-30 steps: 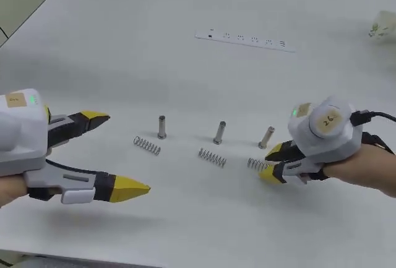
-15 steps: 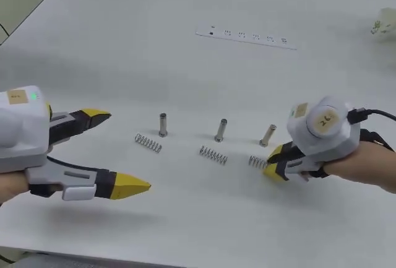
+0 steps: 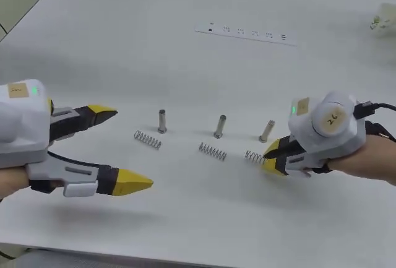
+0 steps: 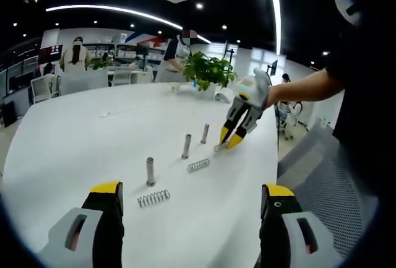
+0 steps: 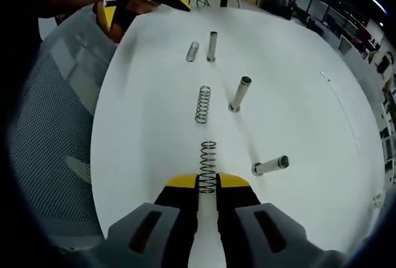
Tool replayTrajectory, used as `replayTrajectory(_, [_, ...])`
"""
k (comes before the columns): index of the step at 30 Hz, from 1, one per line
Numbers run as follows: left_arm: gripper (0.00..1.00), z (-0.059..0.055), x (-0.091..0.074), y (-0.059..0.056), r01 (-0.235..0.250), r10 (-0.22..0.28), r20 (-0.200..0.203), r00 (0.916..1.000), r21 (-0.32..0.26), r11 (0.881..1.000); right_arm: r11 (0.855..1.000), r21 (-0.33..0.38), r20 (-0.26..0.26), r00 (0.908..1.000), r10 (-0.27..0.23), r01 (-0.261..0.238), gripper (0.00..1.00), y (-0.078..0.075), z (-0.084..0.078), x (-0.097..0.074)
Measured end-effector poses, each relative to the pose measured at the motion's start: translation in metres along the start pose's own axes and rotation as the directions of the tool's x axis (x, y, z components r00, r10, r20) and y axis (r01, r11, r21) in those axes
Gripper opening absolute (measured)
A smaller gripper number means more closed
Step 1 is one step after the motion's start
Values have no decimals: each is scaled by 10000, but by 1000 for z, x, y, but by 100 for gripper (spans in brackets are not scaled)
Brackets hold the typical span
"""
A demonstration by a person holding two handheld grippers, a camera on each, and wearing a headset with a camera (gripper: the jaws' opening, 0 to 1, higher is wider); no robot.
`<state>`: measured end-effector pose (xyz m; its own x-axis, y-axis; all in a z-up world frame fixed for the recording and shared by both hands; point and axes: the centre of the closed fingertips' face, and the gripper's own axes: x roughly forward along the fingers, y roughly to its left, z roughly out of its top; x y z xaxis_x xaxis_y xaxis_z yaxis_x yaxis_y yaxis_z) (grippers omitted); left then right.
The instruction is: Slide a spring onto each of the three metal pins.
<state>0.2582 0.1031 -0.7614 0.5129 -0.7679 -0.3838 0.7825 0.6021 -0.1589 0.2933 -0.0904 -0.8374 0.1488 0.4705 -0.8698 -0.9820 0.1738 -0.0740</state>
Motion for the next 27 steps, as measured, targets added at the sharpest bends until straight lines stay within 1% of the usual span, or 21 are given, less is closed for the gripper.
replayTrajectory(3, [87,1,3,-4,252,-252,-7,9997,-7,9997,9999,-81,68,10000,66,-66,8,3,4,-3])
replayTrajectory(6, [84,-4,7,-8,511,-509,-254,9984,92,9986,9994,-356,91,9999,48,-44,8,7,10,-7])
replayTrajectory(10, [82,-6,11,-12,784,-778,-427,9961,120,9969,9986,-519,213,9997,110,-99,8,12,18,-10])
replayTrajectory(15, [79,-5,17,-19,1092,-1080,-548,9926,200,9938,9963,-838,304,9994,191,-165,8,17,26,-12])
replayTrajectory(17, [77,-4,20,-22,1253,-1241,-591,9905,165,9920,9960,-874,308,9993,221,-194,8,19,28,-13])
replayTrajectory(18, [77,-3,22,-27,1499,-1494,-553,9872,50,9887,9956,-915,308,9992,238,-209,8,20,29,-13])
replayTrajectory(19, [77,-1,24,-29,1588,-1581,-514,9861,91,9873,9949,-984,344,9991,261,-226,8,21,32,-14])
replayTrajectory(23, [73,-3,32,-36,1863,-1841,-744,9801,241,9822,9937,-1075,472,9982,366,-314,8,27,40,-16])
replayTrajectory(25, [70,-4,36,-39,2005,-1992,-719,9773,102,9796,9890,-1466,348,9991,261,-207,8,28,41,-15])
replayTrajectory(27, [68,-4,42,-42,2083,-2066,-746,9756,153,9779,9884,-1495,331,9989,320,-267,8,31,43,-15])
